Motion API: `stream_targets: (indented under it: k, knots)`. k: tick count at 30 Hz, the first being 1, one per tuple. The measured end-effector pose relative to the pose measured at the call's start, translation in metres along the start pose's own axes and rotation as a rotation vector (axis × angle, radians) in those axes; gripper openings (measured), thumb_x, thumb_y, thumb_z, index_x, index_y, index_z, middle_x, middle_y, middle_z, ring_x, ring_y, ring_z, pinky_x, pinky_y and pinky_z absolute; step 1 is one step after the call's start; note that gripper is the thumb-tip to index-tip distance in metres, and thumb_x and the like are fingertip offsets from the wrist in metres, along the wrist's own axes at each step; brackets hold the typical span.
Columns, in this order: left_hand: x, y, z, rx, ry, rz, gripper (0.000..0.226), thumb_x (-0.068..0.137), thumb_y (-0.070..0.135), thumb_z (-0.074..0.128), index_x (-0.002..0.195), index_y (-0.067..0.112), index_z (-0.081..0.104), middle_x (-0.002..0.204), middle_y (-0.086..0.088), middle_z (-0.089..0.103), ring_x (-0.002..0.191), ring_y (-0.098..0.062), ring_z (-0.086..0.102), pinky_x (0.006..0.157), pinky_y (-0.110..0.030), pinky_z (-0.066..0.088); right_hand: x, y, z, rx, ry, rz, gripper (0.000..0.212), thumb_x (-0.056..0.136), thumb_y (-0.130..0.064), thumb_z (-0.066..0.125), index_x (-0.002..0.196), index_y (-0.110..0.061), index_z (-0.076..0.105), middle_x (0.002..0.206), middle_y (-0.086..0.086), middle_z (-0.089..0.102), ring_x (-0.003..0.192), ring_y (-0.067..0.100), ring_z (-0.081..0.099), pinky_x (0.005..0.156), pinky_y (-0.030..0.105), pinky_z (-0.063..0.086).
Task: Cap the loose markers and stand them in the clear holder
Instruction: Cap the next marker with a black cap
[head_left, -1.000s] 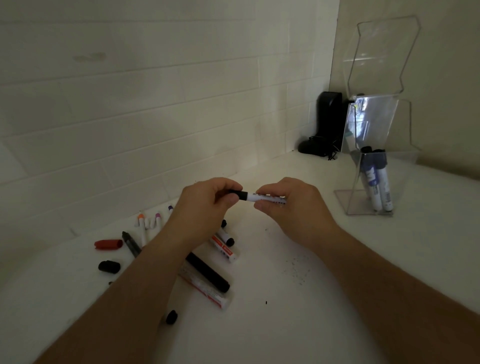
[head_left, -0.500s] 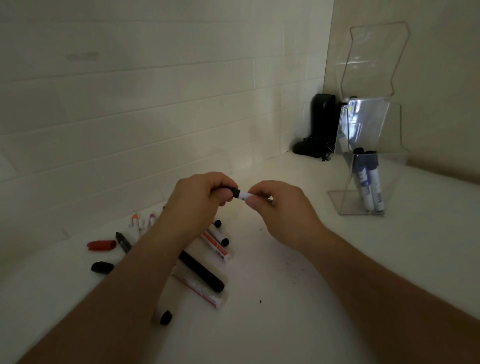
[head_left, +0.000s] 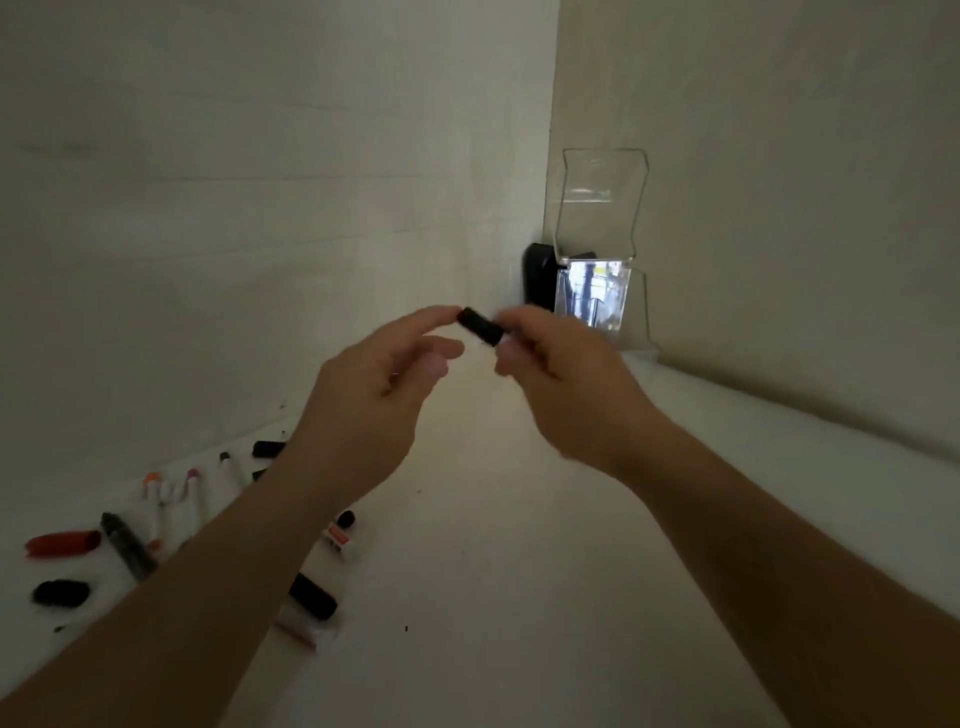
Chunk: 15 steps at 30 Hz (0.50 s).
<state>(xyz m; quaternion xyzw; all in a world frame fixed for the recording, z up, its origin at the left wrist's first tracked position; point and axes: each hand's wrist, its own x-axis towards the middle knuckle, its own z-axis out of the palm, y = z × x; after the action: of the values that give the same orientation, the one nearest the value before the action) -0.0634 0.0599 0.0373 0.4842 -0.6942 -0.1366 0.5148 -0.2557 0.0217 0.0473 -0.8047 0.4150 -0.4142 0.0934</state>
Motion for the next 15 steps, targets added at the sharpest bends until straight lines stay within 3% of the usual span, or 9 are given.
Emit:
stream_targets:
  k: [3,6,9,12,15]
  knots:
    - [-0.001,0.01,0.031,-0.011,-0.131,0.024,0.054,0.102,0.022,0.056,0.144,0.052,0.042,0.116,0.024,0.068,0.102,0.003,0.064,0.078,-0.013,0.053,0.009,0.014,-0.047,0.077,0.313,0.041,0.019,0.104,-0.023,0.051,0.12,-0.027,0.06,0.099,-0.009,0.059,0.082,-0.004,0.056,0.066,0.01,0.045]
    - [-0.002,0.007,0.071,0.056,-0.174,0.036,0.04,0.097,0.018,0.062,0.13,0.04,0.062,0.106,0.026,0.065,0.095,0.004,0.062,0.084,-0.016,0.052,0.021,0.039,-0.075,0.194,0.507,0.15,0.018,0.099,-0.021,0.06,0.112,-0.033,0.059,0.101,-0.015,0.063,0.086,0.002,0.06,0.073,0.018,0.05]
    - [-0.003,-0.004,0.105,0.188,-0.222,0.034,0.032,0.095,0.021,0.061,0.12,0.04,0.066,0.109,0.027,0.057,0.1,0.004,0.053,0.09,-0.013,0.045,0.021,0.06,-0.08,0.081,0.413,0.238,0.024,0.097,-0.023,0.064,0.12,-0.028,0.058,0.099,-0.015,0.063,0.082,0.0,0.061,0.072,0.019,0.051]
    - [-0.003,-0.016,0.129,0.174,-0.275,-0.02,0.042,0.092,0.022,0.061,0.129,0.042,0.056,0.127,0.019,0.051,0.112,0.001,0.048,0.102,-0.026,0.045,0.015,0.074,-0.07,-0.197,0.216,0.209,0.045,0.1,-0.024,0.06,0.14,-0.032,0.041,0.098,-0.01,0.064,0.06,0.005,0.061,0.055,0.019,0.049]
    - [-0.007,-0.021,0.143,0.173,-0.31,-0.036,0.048,0.092,0.023,0.06,0.136,0.041,0.05,0.136,0.018,0.047,0.118,-0.001,0.046,0.106,-0.03,0.044,0.013,0.087,-0.06,-0.379,0.091,0.117,0.046,0.104,-0.022,0.05,0.145,-0.036,0.034,0.095,-0.001,0.07,0.054,0.011,0.059,0.052,0.029,0.054]
